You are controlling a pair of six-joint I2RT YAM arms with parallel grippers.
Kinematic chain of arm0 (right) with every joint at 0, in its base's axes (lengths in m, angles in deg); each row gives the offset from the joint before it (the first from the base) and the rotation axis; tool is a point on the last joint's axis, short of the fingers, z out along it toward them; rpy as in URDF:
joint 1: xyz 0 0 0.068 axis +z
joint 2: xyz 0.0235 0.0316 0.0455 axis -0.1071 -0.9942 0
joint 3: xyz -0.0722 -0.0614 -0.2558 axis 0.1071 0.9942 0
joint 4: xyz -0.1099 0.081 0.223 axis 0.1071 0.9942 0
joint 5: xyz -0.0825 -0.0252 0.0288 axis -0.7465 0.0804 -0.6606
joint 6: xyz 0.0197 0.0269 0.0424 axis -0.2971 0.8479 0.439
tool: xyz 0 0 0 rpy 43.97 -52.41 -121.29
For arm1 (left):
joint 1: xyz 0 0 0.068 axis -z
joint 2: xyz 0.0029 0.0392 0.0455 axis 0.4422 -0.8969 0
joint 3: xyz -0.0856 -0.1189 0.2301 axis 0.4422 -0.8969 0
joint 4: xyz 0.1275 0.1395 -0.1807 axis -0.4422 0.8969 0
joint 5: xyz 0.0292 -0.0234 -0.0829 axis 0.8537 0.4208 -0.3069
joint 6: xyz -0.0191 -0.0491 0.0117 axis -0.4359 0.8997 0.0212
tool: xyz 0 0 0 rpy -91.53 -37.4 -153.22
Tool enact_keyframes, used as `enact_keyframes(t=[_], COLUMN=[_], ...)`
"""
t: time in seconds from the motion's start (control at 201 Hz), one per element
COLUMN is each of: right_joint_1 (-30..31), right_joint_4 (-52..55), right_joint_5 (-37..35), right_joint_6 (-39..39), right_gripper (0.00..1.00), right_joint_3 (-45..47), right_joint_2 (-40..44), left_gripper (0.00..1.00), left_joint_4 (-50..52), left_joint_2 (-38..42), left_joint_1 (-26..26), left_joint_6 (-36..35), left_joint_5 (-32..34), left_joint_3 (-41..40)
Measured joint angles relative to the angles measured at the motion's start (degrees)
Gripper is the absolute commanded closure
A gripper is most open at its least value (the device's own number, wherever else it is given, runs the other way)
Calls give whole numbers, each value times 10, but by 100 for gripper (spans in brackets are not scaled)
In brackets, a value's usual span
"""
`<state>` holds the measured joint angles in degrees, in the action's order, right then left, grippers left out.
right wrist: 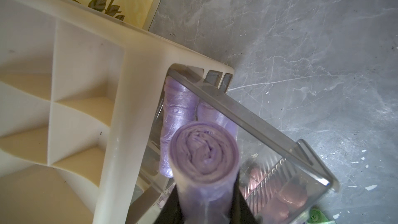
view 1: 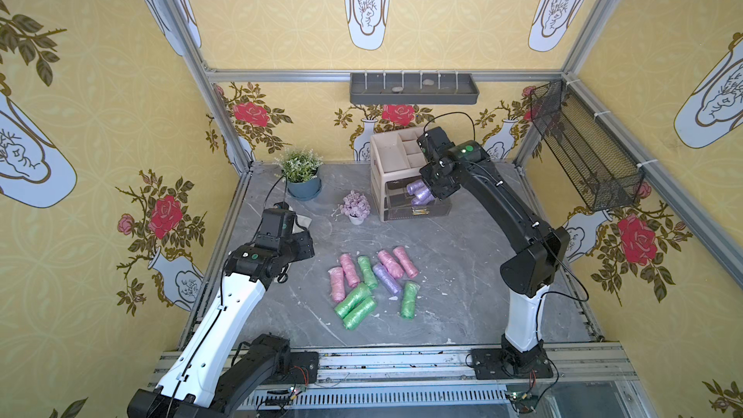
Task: Sort the rolls of trash bags by color and place them into the drawer
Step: Place the roll of trash bags in the drawer.
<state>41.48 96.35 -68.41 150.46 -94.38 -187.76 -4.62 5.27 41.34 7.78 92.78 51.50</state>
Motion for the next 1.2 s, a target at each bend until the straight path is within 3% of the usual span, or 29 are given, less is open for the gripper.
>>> enact_keyframes(t=[0.831,1.205], right_joint_1=[16,12], right_joint_4=[28,10], right_joint_5=[-17,-19], right_joint_6=[-17,-30], right_gripper=[70,69], right_joint_3=[-1,-42], right_joint_2=[-18,-31], left_gripper=[41,41], left_joint_4=[0,0], left_joint_2=[2,2], left_joint_1=[-1,-1], left_joint_6=[0,0], left_joint_5=[0,0], left_joint_3=[0,0])
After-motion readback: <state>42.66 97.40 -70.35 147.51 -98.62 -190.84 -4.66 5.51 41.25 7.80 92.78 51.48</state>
